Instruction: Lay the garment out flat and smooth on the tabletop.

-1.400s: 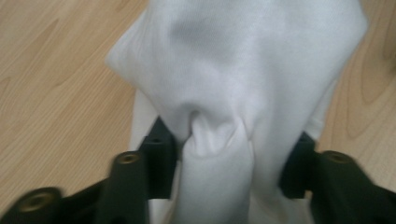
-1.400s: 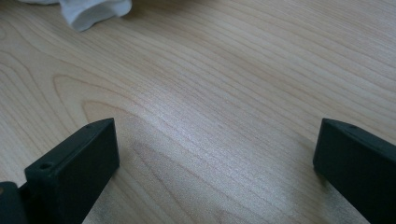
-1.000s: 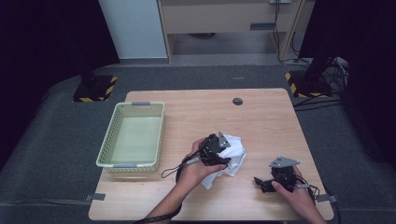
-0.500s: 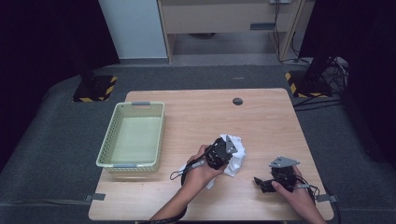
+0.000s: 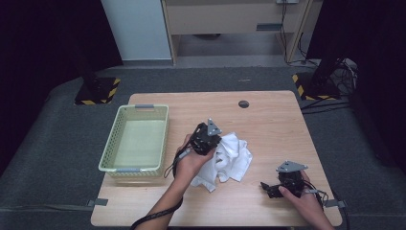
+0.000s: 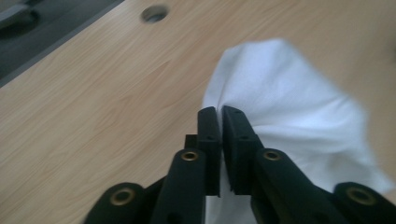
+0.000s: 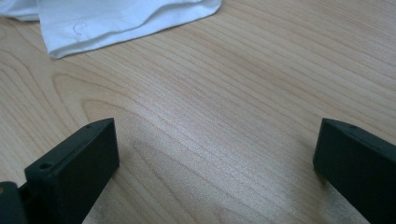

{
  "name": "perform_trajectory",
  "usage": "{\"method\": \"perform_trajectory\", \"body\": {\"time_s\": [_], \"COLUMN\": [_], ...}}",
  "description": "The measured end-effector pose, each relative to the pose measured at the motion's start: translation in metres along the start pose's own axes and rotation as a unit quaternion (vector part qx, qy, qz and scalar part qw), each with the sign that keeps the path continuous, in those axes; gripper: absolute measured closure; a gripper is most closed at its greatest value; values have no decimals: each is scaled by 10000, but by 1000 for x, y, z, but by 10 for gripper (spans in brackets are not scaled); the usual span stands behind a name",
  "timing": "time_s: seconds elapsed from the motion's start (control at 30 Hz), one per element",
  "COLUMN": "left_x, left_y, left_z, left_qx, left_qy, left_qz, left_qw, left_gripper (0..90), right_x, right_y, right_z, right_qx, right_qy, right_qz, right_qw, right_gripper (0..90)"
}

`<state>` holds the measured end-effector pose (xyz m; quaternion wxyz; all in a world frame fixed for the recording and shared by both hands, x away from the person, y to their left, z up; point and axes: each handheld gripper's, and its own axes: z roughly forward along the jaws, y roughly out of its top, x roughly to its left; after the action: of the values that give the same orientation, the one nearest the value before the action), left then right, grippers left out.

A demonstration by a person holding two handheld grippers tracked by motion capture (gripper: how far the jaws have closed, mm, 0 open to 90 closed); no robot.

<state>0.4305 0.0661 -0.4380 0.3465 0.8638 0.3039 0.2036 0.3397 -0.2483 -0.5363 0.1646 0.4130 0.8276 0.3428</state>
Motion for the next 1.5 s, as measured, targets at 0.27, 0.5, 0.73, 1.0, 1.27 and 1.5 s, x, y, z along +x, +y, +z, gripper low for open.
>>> {"method": "perform_trajectory", "body": {"time_s": [0.27,0.5,0.73,1.0,1.27,1.5], "left_x": [18,10,-18,-41,-45,-27], "left_y": [-53,-45,-46,-55,-78,-89], "left_z": [43,1,-26,-25,-7,-14], "left_qx": [482,-279,-696,-352,216,91], "left_qy": [183,262,-132,-153,206,30], "left_qz": [-629,-735,-688,-226,94,-307], "left_qw": [9967,9966,9951,9990,9995,9995], "left_gripper": [632,483,474,449,518,836], "right_x": [0,1,19,60,79,71], "right_y": [0,2,18,37,58,65], "right_z": [0,0,-6,11,38,45], "right_qx": [4,6,-262,-218,27,84], "right_qy": [-5,-30,277,800,753,763], "right_qz": [11,8,-232,-830,-1233,-1179], "right_qw": [10000,10000,9990,9931,9895,9901], "right_gripper": [4,60,191,548,417,740]}}
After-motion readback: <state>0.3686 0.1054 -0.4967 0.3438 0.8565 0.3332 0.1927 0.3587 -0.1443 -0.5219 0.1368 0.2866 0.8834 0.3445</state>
